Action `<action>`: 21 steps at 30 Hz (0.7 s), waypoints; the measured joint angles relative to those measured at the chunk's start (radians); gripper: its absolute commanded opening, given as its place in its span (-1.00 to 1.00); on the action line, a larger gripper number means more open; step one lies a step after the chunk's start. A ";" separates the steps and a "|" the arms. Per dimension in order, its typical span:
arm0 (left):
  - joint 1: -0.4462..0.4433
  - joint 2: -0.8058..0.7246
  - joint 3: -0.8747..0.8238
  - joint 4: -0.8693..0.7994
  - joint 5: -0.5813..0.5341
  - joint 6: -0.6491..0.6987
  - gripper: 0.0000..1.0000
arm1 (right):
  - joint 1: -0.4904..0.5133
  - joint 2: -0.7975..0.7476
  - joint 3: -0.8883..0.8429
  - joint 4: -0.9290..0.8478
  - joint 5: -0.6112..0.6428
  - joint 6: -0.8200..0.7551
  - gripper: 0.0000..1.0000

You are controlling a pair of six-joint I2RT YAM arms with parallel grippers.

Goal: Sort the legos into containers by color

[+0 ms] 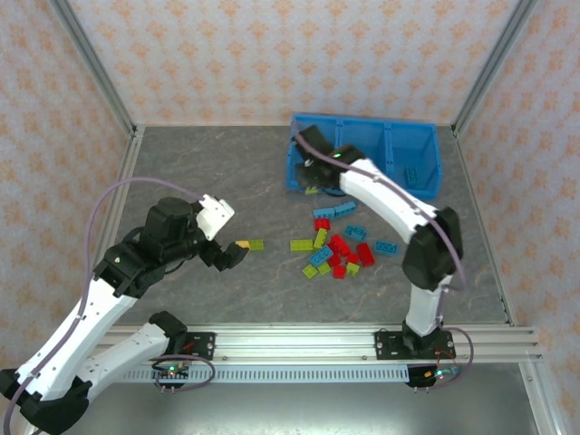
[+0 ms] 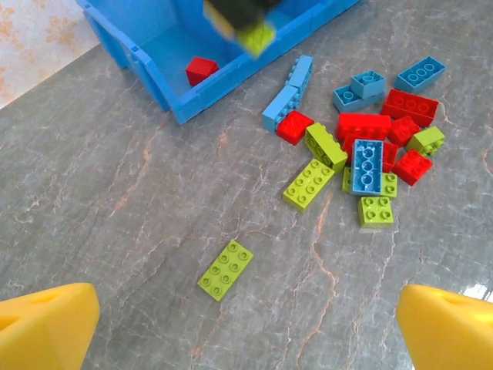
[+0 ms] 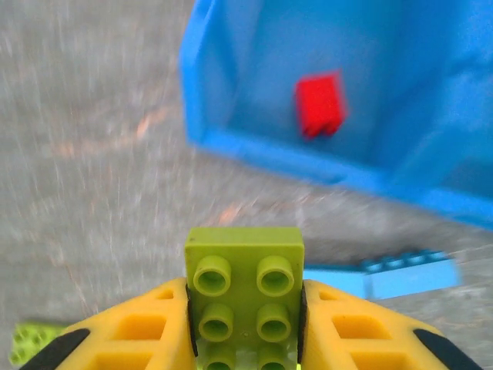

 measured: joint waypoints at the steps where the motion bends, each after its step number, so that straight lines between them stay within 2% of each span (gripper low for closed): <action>1: 0.000 0.009 0.000 0.003 -0.005 -0.002 1.00 | -0.033 -0.030 0.000 0.015 0.018 0.014 -0.35; 6: 0.000 0.023 0.000 0.013 -0.016 -0.005 1.00 | -0.231 -0.057 0.015 0.059 0.060 0.068 -0.36; 10: 0.000 0.025 0.000 0.015 -0.032 -0.005 1.00 | -0.360 0.101 0.155 0.031 0.054 0.074 -0.35; 13: 0.000 0.024 0.000 0.015 -0.050 -0.019 1.00 | -0.400 0.264 0.285 -0.004 0.039 0.063 -0.32; 16: 0.000 0.024 0.000 0.015 -0.067 -0.038 1.00 | -0.409 0.388 0.357 -0.043 0.013 0.051 -0.19; 21: 0.000 0.025 0.000 0.015 -0.080 -0.074 1.00 | -0.410 0.477 0.391 -0.101 -0.024 0.053 0.03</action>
